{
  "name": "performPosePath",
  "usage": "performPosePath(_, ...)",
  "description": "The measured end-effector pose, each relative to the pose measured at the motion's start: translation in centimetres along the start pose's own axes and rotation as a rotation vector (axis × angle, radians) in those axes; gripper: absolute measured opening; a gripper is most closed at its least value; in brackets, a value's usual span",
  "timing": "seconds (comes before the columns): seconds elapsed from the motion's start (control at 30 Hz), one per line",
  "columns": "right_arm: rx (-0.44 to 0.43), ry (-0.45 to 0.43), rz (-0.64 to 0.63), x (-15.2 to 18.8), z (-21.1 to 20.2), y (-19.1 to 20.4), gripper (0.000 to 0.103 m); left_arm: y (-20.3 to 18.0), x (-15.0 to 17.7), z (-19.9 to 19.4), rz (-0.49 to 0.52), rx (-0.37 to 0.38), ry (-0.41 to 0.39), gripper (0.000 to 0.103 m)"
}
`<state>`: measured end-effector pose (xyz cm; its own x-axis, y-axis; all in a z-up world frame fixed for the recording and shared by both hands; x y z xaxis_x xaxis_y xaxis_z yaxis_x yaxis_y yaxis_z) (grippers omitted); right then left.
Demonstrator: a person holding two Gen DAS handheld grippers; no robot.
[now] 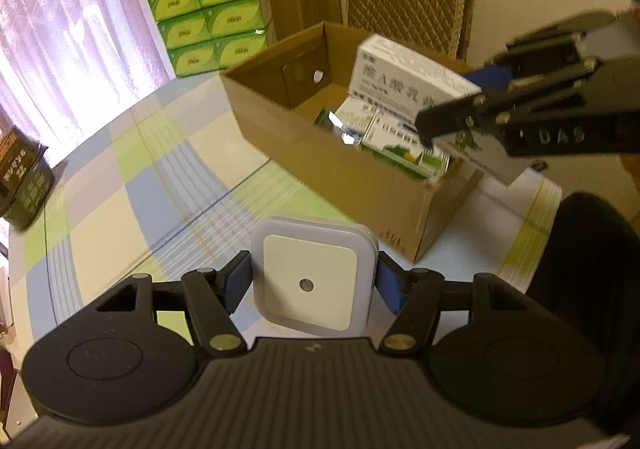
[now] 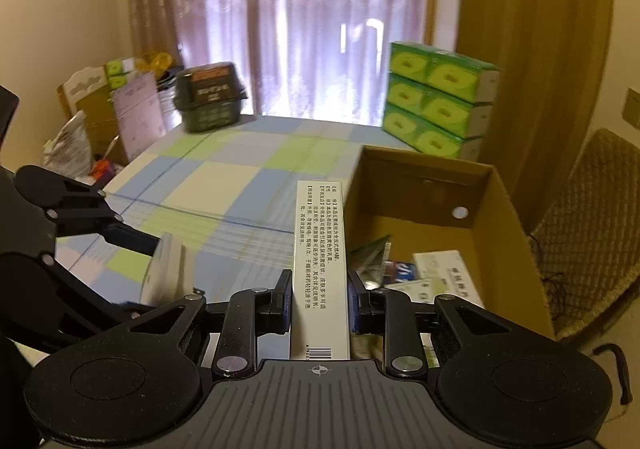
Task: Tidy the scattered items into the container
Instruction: 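Lower both items into the cardboard box and open both tools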
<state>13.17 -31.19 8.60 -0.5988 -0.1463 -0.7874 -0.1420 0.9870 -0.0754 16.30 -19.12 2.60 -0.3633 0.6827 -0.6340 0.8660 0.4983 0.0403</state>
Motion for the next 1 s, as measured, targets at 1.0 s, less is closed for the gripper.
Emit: performPosePath(1.0,0.136,0.02,0.167,0.1,3.6,-13.7,0.028,-4.1,-12.4,8.7,-0.055,0.131,-0.075,0.061)
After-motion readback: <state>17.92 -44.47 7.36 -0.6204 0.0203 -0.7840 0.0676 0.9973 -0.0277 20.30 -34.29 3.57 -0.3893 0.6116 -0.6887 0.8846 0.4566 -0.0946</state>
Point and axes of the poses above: each gripper's, at about its wrist camera, not at the fingertips, and z roughly the way its jaws point, y to its left, x to its underside, the point moved 4 cm from there along z, roughly the way its jaws point, and after that the axes turned 7 degrees about x, right-handed, at the moved point
